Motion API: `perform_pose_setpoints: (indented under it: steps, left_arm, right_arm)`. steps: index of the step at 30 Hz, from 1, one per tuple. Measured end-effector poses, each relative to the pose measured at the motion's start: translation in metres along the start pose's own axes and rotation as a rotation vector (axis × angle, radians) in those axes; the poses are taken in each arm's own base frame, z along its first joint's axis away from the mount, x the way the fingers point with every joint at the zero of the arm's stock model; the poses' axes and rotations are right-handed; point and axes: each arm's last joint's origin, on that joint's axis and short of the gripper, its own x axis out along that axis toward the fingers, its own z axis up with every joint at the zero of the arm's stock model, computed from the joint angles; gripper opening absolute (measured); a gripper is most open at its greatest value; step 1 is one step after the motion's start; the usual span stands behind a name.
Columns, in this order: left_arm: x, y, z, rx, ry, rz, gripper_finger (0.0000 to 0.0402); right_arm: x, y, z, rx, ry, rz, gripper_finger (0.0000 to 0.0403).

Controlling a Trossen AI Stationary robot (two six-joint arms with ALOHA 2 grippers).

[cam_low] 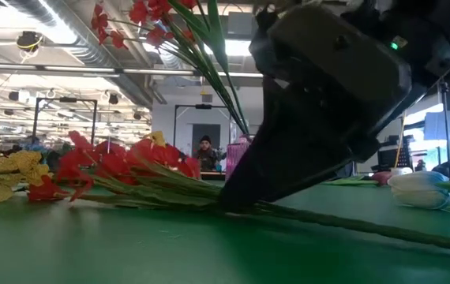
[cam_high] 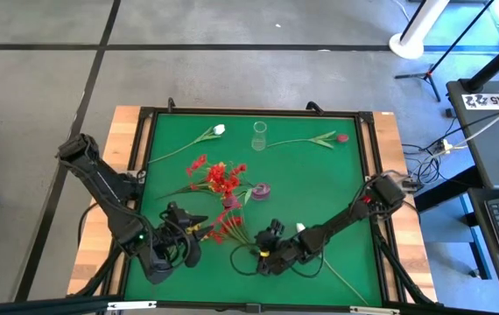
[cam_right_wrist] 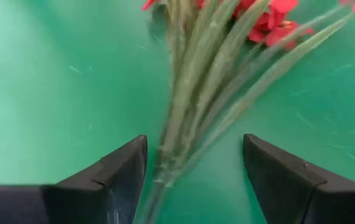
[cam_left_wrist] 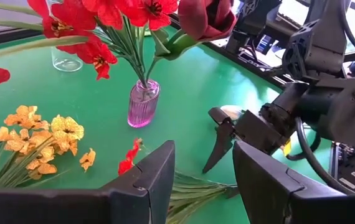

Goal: Sort flowers into vase by color
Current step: Put the red flowers into the pink vase

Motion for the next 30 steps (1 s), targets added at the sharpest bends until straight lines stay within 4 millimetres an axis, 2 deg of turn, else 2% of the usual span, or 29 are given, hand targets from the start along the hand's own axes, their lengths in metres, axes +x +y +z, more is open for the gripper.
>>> perform_pose_setpoints:
  steps: [6,9,12,19,20,25,30]
  left_arm:
    - [0.000,-0.001,0.000,-0.027,-0.007,-0.003,0.0156]
    - [0.000,-0.001,0.000,-0.034,-0.007,-0.003,0.0156]
    - [0.000,-0.001,0.000,-0.035,-0.007,-0.004,0.0156]
    - [0.000,-0.001,0.001,-0.035,-0.027,0.001,0.0156]
    - [0.000,-0.001,0.001,-0.035,-0.027,0.001,0.0156]
    - [0.000,-0.001,0.001,-0.035,-0.027,0.000,0.0156]
    - [-0.003,-0.002,0.000,-0.028,-0.042,-0.007,0.0156]
  right_arm:
    - [0.001,0.000,-0.002,-0.013,0.028,-0.003,0.0259]
    - [0.001,-0.004,-0.005,-0.037,0.066,-0.031,0.0235]
    - [0.000,-0.006,-0.008,-0.059,0.112,-0.046,0.0187]
    - [-0.002,-0.010,-0.010,-0.074,0.165,-0.049,0.0032]
    - [-0.004,-0.009,-0.009,-0.078,0.166,-0.043,0.0020]
    - [-0.023,-0.006,-0.002,-0.101,0.185,-0.011,0.0026]
    - [-0.064,-0.001,0.010,-0.144,0.161,-0.016,0.0010]
